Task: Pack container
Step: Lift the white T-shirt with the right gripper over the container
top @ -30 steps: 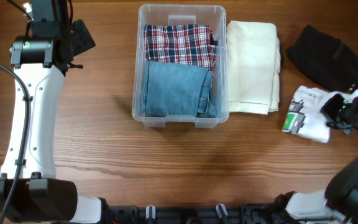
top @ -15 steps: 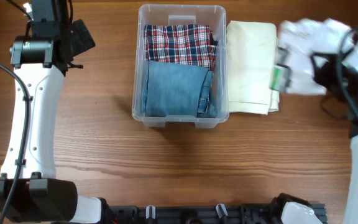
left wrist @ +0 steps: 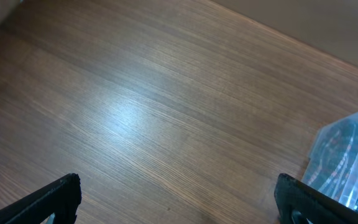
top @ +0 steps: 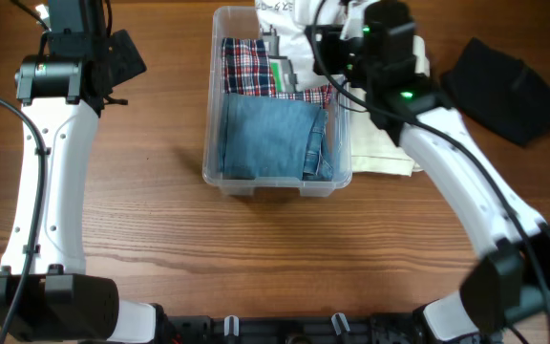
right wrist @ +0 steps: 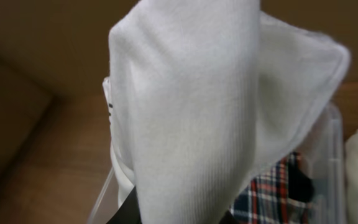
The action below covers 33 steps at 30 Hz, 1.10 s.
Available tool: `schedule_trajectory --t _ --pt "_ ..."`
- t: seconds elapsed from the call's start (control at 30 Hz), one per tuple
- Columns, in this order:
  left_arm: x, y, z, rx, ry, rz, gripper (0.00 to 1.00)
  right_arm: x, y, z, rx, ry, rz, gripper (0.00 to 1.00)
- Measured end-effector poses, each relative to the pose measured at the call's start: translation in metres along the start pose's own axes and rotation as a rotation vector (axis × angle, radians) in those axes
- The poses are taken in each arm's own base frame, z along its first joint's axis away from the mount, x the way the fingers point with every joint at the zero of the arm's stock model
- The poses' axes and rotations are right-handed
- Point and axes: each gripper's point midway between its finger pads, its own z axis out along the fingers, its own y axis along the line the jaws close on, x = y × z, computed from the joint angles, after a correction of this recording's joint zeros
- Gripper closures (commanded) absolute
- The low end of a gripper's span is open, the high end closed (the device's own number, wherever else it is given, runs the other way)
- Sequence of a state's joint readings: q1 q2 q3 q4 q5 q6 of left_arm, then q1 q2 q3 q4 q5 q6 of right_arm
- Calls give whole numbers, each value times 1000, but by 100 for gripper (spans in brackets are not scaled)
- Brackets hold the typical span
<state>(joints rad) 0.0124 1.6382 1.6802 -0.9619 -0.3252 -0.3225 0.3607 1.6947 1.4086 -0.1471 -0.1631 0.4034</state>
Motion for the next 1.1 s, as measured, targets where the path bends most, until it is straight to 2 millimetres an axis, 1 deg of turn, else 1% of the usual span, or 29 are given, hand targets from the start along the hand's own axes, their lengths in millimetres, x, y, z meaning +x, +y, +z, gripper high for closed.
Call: schedule_trajectory --t 0.07,0.13,0.23,0.33,0.57,0.67,0.77,0.83,0.87,0.9,0.93,1.0,1.03,1.1 --pt "0 0 0 0 0 0 0 6 -1 16 -6 -3 37 96" --pt "0 0 0 1 -1 0 0 7 4 28 -29 -26 72 96" --pt "0 0 0 0 0 0 0 8 14 40 -64 -51 105 96" --pt "0 0 0 0 0 0 0 20 15 50 -64 -26 140 96" --pt "0 0 0 0 -1 0 0 42 1 74 -44 6 160 96" --pt "0 0 0 0 0 0 0 58 -8 88 -29 33 171 96" --pt "0 0 0 0 0 0 0 78 -19 102 -6 71 180 96" --pt "0 0 0 0 0 0 0 88 -27 107 14 87 184 95" --pt "0 0 0 0 0 0 0 91 -31 109 30 93 185 79" --pt "0 0 0 0 -1 0 0 92 -33 109 36 94 176 67" --pt "0 0 0 0 0 0 0 92 -34 109 40 94 156 50" --pt "0 0 0 0 0 0 0 94 -38 109 54 101 121 42" --pt "0 0 0 0 0 0 0 95 -39 109 58 105 96 39" --pt "0 0 0 0 -1 0 0 100 -48 107 103 121 51 38"
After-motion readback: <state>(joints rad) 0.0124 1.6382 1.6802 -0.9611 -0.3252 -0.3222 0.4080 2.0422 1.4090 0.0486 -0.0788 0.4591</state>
